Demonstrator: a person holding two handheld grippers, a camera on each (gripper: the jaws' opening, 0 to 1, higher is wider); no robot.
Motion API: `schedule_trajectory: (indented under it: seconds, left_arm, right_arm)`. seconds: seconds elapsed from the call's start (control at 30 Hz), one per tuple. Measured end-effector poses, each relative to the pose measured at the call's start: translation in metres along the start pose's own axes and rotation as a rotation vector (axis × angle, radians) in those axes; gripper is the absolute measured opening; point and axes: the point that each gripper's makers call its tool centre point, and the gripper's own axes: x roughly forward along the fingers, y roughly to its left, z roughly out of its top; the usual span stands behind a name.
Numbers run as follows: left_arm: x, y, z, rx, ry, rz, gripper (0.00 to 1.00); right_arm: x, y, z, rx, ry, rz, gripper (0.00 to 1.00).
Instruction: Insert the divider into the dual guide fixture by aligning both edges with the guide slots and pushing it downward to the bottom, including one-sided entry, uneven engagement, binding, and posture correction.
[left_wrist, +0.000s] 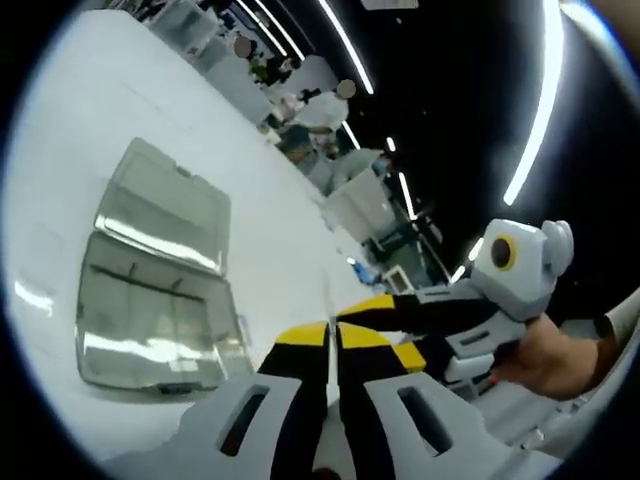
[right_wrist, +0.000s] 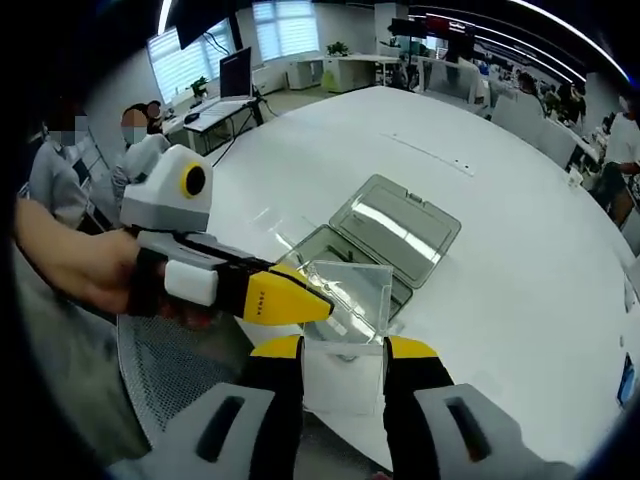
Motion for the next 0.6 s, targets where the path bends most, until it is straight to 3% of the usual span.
schedule_trajectory:
  seconds: [0.6]
  left_arm:
    - [0.0003, -0.0042, 0.0026, -0.023, 0.0, -0.033, 0.0]
  right_arm:
    - [-0.0025, -0.001, 0.0018, 0.029, -0.023, 0.001, 0.27]
